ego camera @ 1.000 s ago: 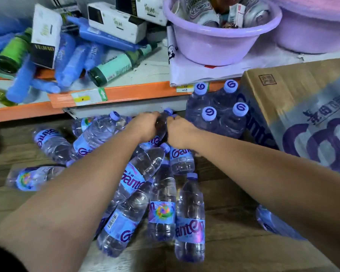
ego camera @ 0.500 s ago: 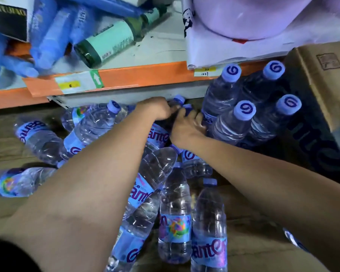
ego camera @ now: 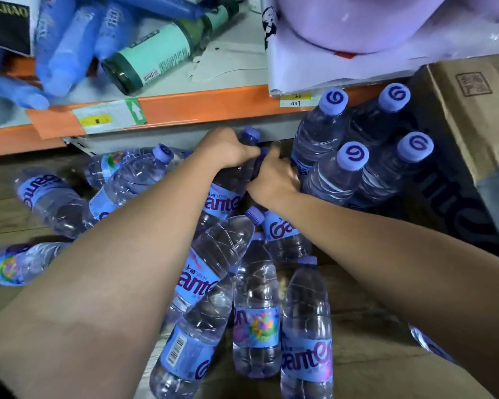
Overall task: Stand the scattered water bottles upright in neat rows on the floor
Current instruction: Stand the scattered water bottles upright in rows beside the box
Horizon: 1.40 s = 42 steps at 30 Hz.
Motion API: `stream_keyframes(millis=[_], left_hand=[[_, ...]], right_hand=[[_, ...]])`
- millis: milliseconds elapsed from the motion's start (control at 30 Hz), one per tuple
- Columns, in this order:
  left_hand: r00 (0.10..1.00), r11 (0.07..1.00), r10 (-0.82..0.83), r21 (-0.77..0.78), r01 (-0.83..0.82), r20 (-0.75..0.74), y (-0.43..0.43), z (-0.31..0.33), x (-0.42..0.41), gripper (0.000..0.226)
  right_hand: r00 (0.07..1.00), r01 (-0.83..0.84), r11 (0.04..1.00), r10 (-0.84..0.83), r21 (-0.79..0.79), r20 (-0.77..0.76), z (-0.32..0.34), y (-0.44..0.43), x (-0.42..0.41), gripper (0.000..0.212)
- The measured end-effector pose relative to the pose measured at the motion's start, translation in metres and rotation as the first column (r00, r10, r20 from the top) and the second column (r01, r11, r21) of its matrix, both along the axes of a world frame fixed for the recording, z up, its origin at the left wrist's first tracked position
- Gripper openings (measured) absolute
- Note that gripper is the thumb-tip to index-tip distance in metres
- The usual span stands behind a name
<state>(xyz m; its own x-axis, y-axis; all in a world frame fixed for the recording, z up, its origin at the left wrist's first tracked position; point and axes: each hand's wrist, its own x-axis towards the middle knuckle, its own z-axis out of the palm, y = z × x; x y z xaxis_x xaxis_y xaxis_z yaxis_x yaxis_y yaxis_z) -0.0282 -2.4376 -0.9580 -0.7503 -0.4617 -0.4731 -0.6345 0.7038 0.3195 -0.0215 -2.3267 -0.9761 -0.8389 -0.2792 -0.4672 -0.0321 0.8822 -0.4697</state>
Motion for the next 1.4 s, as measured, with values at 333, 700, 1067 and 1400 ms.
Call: stream_keyframes(millis=[333, 700, 1067, 1400], left_hand=[[0.964, 0.996, -0.024, -0.089, 0.001, -0.265, 0.000, 0.039, 0.042, 0.039], [0.863, 0.938, -0.329, -0.240, 0.251, -0.384, 0.024, 0.101, 0.067, 0.048], [0.758, 0.821, -0.567, -0.301, 0.485, -0.323, 0.080, 0.124, 0.066, 0.050], [0.672, 0.796, -0.604, -0.280, 0.537, -0.427, 0.116, 0.122, 0.073, 0.049]], right_hand=[[0.951, -0.172, 0.984, 0.153, -0.046, -0.268, 0.053, 0.015, 0.013, 0.048], [0.710, -0.542, 0.800, 0.599, 0.257, -0.371, 0.119, 0.100, 0.029, 0.058], [0.746, -0.445, 0.861, 0.508, 0.245, -0.430, 0.141, 0.172, 0.016, 0.046], [0.760, -0.448, 0.834, 0.545, 0.323, -0.355, 0.133, 0.186, 0.012, 0.041]])
